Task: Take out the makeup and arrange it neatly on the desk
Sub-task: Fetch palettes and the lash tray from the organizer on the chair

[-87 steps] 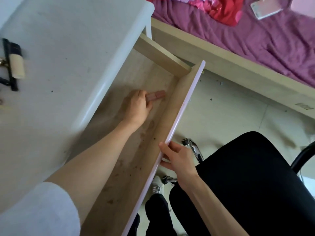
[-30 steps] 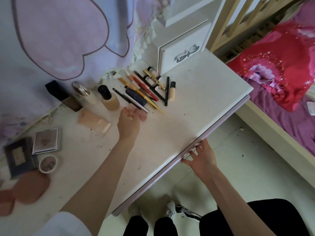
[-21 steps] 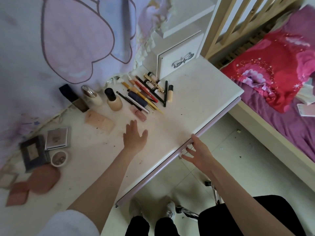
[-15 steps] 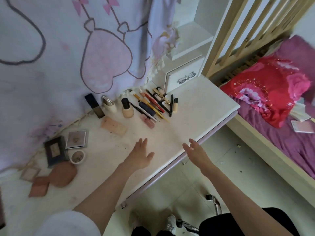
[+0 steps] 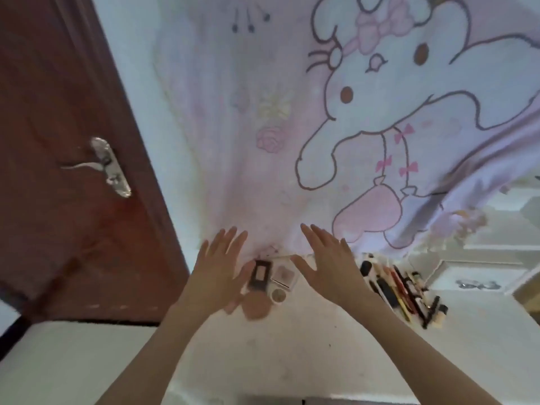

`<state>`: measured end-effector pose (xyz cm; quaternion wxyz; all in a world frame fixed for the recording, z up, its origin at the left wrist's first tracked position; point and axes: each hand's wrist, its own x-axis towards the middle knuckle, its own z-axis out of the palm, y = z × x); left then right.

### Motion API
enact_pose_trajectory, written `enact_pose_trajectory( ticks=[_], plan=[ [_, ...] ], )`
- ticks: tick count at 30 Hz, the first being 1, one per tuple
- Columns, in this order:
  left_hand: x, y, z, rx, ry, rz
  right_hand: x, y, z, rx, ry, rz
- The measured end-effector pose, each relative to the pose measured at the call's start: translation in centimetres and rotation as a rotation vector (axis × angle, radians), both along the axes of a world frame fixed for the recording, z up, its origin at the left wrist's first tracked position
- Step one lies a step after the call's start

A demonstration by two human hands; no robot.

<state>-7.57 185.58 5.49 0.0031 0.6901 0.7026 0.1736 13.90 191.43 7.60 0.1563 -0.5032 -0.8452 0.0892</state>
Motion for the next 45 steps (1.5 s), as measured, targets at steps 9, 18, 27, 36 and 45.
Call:
enact_pose_trajectory(
  ticks=[9,18,27,36,45],
  plan=[
    [-9.2,-22.7,1.0,0.041,-0.094,0.681,-18.0,-9.3,1.6,-0.038,-0.045,0.619],
    [-15.2,-42.4,1.9,0.135,-0.134,1.215,-34.4,-26.1,4.3,-0.059,-0.033,1.168],
    [-18.0,-63.3,0.8,0.157,-0.121,1.698,-47.6,-49.6,3.1,-0.076,-0.044,1.671],
    [-11.5,-80.3,-0.7,0.137,-0.118,2.236,-50.6,-73.8,0.6,-0.094,-0.139,2.214],
    [-6.7,-91.6,-0.5,0.193,-0.128,2.727,-50.2,-94.4,0.6,-0.023,-0.145,2.689]
  ],
)
